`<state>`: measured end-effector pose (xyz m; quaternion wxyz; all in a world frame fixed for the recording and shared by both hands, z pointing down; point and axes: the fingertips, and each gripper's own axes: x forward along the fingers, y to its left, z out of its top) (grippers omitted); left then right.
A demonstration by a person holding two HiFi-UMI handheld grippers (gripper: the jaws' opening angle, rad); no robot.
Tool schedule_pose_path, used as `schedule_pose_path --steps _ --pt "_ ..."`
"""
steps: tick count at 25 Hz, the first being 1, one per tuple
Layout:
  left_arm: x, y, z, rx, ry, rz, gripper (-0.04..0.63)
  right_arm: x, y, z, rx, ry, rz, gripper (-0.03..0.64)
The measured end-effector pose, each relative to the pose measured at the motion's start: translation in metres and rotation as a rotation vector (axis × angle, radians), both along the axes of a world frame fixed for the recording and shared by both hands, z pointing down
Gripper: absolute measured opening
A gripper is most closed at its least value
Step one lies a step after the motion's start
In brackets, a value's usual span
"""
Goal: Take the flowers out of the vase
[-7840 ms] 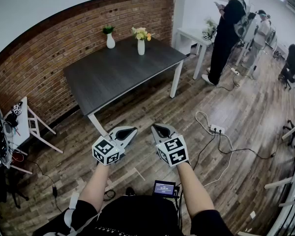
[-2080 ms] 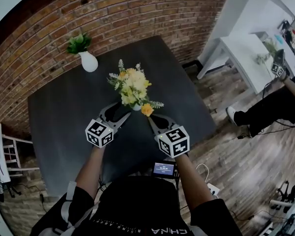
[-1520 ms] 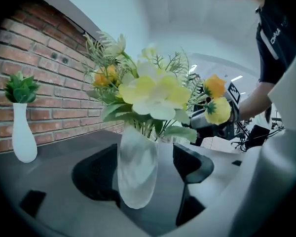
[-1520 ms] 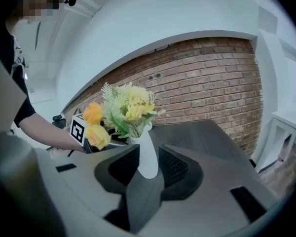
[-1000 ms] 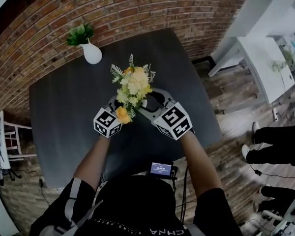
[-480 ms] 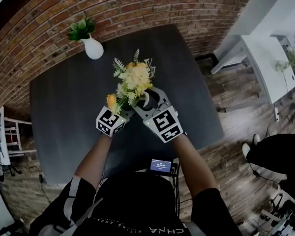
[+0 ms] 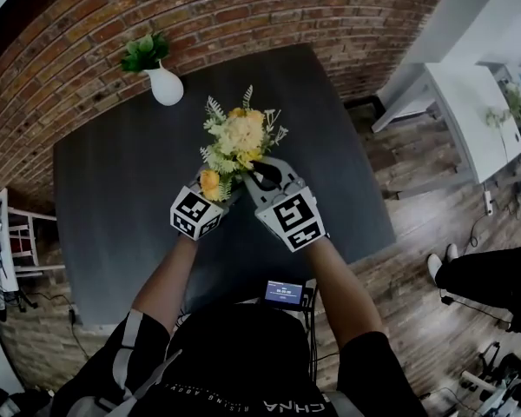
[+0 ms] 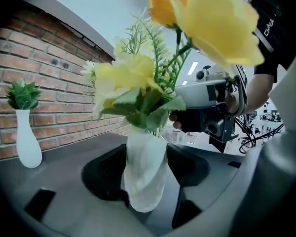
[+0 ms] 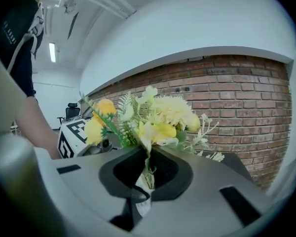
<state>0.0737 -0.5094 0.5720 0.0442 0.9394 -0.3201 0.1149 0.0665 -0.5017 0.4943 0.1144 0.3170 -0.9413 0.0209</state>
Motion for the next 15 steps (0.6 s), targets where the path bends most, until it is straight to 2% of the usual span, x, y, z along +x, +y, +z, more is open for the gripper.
schedule_pose_path --steps 4,15 --pt "0.001 0.0 0.0 -0.005 0.004 0.0 0.266 0.005 0.0 -0.01 -0.005 -0.037 0.007 0.028" --pt "-0.001 0.0 0.002 -0.013 -0.004 -0.012 0.267 0.019 0.003 -0.06 0.066 -0.111 0.035 0.023"
